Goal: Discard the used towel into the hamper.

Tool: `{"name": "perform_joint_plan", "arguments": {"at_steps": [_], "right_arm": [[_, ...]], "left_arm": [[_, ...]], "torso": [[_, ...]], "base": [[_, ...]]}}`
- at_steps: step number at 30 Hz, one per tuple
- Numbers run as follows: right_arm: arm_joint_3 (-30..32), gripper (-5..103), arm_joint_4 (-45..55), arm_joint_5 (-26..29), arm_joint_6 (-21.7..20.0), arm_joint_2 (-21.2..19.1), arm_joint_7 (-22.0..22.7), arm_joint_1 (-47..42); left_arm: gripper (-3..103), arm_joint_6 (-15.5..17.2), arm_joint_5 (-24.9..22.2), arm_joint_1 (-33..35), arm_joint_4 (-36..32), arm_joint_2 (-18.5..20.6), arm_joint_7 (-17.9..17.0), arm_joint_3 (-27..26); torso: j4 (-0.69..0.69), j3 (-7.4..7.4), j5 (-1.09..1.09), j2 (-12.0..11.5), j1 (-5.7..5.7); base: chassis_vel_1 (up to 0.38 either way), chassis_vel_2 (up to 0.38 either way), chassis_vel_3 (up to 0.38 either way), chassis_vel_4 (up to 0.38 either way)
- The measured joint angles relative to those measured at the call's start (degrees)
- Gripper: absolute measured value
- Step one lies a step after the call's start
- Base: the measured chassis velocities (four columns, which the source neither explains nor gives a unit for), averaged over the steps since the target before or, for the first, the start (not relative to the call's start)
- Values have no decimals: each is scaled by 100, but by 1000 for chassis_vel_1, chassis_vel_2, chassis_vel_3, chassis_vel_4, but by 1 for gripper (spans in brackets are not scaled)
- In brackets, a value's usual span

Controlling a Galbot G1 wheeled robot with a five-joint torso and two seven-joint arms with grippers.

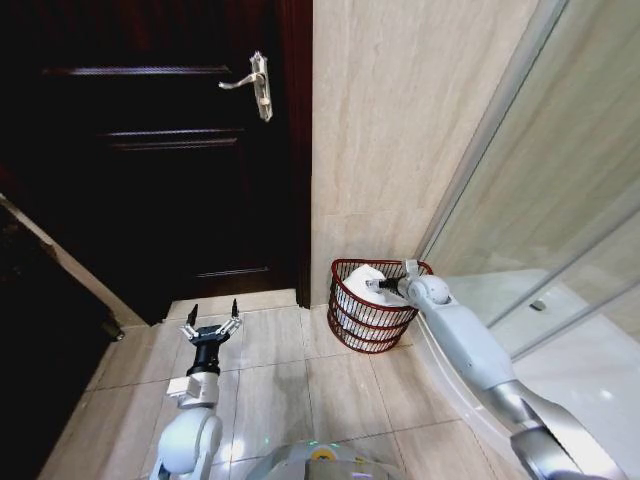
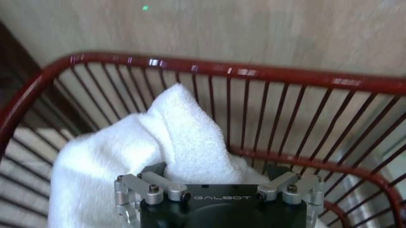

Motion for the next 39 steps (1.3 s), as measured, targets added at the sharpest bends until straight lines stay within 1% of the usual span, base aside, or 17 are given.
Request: {"name": "perform_joint_plan", "arguments": {"at_steps": [2, 5, 12, 18, 24, 25, 28, 30, 34, 39], "right_arm": [[-57, 100, 44, -7, 0, -38, 0, -44], [-237, 100, 265, 12, -6, -205, 3, -210], [-305, 100, 547, 158, -10, -323, 39, -367], [-107, 100, 773, 346, -12, -319, 465, -226], [-55, 100, 792, 446, -11, -348, 581, 21], [-69, 100, 689, 447, -11, -327, 573, 139], [-144, 100, 416, 432, -11, -241, 522, 338], [-207, 100, 78, 339, -9, -99, 383, 485], [-200, 100, -89, 280, -6, 40, 317, 441], [-254, 100, -159, 135, -7, 108, 238, 321]], "left_arm": [[100, 0, -1, -15, 4, 1, 0, 9], [100, 19, -2, -82, 15, 2, 2, 48], [100, 33, -6, -149, 48, -7, 9, 86], [100, 14, -36, -131, 54, -17, 16, 71], [100, -57, -74, -126, 126, -46, 44, 69], [100, -72, -73, -124, 145, -57, 61, 72], [100, -76, -69, -129, 151, -59, 71, 77], [100, -68, -79, -162, 151, -28, 72, 61], [100, -22, -103, -193, 130, 17, 64, 32], [100, 18, -109, -234, 132, 33, 57, 41]], "torso": [[0, 0, 0, 0, 0], [0, 0, -1, 0, 0], [-1, 0, 0, 0, 0], [0, 0, 0, 0, 0], [0, 0, 0, 0, 0], [-1, 0, -2, 0, 0], [0, 0, 0, 0, 0], [0, 0, -1, 0, 0], [1, 0, -1, 0, 0], [-1, 0, 0, 0, 0]], "base": [[0, 0, 0, 0], [0, 0, 0, 0], [0, 0, 0, 0], [0, 0, 0, 0], [0, 0, 0, 0], [0, 0, 0, 0], [0, 0, 0, 0], [0, 0, 0, 0], [0, 0, 0, 0], [0, 0, 0, 0]]}}
